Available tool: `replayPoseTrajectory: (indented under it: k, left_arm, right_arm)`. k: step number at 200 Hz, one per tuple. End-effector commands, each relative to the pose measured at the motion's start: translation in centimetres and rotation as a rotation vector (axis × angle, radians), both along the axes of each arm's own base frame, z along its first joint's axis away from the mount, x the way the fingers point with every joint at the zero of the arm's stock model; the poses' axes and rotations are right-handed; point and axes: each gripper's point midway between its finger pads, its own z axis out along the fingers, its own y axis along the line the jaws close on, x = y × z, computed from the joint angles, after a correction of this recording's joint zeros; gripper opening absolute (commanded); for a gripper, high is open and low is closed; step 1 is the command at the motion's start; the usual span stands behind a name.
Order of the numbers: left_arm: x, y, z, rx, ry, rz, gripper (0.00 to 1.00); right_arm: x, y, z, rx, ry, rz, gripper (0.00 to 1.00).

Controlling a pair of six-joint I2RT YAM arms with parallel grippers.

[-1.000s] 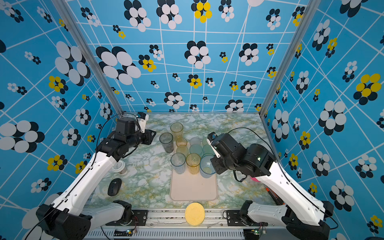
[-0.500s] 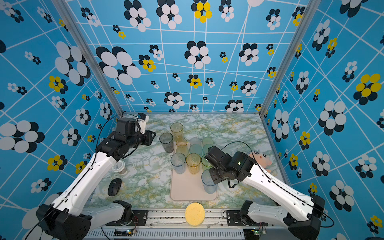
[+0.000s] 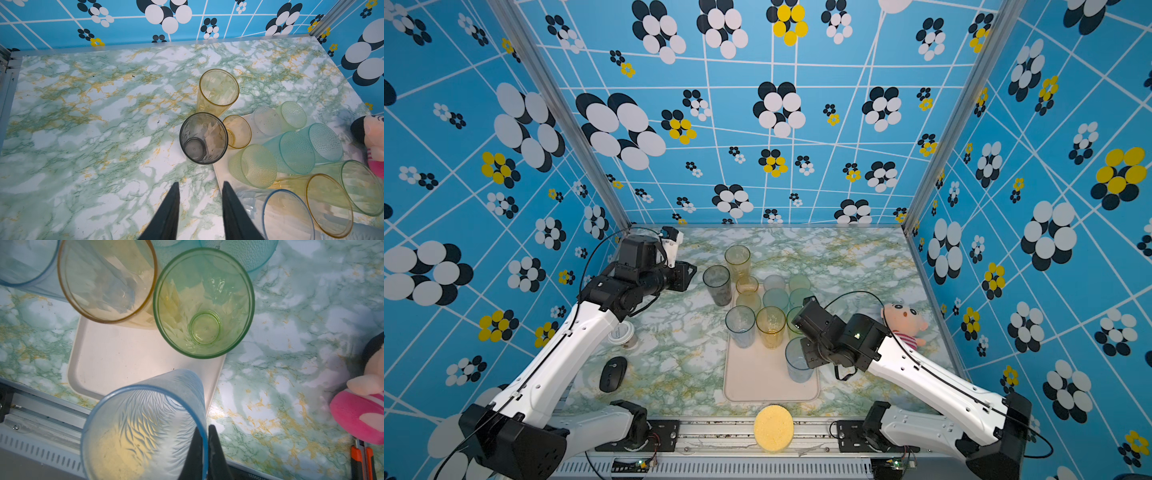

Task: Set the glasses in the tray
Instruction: 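Lower the blue cup onto the tray edge nearest the robot, open right gripper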

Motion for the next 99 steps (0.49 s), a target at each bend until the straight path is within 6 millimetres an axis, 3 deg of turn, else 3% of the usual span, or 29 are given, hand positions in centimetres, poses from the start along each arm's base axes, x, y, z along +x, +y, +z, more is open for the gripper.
replayPoseTrajectory:
  k: [1, 99]
  left_arm:
    - [0.2, 0.1, 0.8, 0.019, -0.013, -0.001, 0.36]
    - [0.4, 0.0, 0.6, 0.023, -0.001, -0.008, 0.37]
  right_arm:
    - [0.8, -0.1, 0.0, 0.01, -0.048, -0.041, 0.0]
    - [0.8, -0.3, -2.0, -0.012, -0.033, -0.067, 0.0]
